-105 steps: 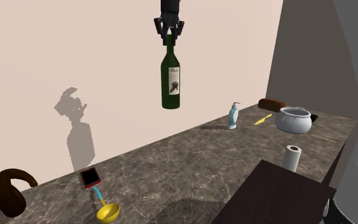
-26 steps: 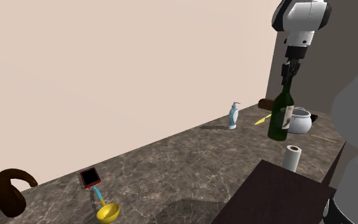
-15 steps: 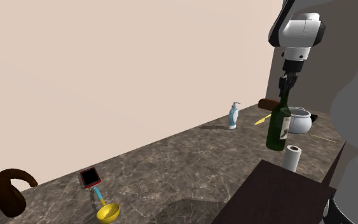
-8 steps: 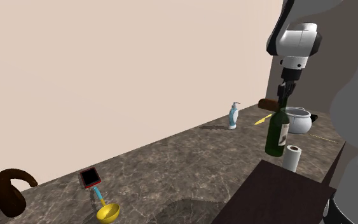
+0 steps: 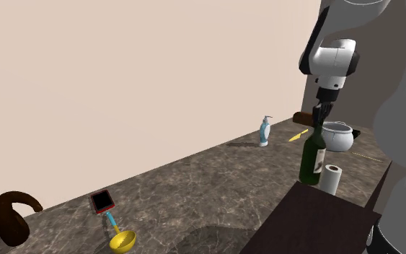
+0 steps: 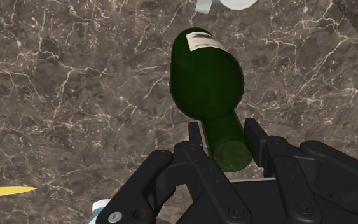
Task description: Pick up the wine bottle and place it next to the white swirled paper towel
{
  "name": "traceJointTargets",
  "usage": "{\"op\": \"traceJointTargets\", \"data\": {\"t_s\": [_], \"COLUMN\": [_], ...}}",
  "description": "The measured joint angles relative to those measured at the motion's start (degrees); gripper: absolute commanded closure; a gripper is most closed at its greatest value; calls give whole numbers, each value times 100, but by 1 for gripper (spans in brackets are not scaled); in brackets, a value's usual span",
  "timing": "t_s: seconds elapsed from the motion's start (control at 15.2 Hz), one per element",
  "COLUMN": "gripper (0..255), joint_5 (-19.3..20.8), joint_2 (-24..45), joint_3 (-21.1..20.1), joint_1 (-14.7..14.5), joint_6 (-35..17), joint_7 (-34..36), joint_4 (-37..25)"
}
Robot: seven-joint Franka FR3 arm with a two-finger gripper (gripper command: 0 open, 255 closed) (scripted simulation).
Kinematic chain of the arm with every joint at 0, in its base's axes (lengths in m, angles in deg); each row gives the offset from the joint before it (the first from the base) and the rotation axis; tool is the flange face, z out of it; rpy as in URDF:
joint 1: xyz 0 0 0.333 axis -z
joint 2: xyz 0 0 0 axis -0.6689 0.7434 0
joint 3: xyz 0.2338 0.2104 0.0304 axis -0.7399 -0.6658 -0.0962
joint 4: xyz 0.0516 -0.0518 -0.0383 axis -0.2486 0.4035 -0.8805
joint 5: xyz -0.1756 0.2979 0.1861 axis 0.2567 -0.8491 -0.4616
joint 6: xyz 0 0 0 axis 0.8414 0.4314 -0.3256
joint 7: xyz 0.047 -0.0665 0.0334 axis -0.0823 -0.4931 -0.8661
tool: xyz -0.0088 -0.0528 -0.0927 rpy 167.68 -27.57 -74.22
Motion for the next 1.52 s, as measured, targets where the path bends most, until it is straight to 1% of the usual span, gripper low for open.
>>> {"op": "traceJointTargets", "data": {"t_s": [0.73, 1.19, 1.25, 1.52], "gripper": [255, 255, 0, 0], "joint_5": [-430, -471, -471, -472], "joint_2": [596, 654, 654, 653], "joint_3": [-277, -306, -306, -306], "joint_1": [205, 229, 229, 229], "joint_6": [-576, -630, -631, -632], "joint_7": [-315, -347, -347, -348], "joint_4": [38, 37, 37, 37]}}
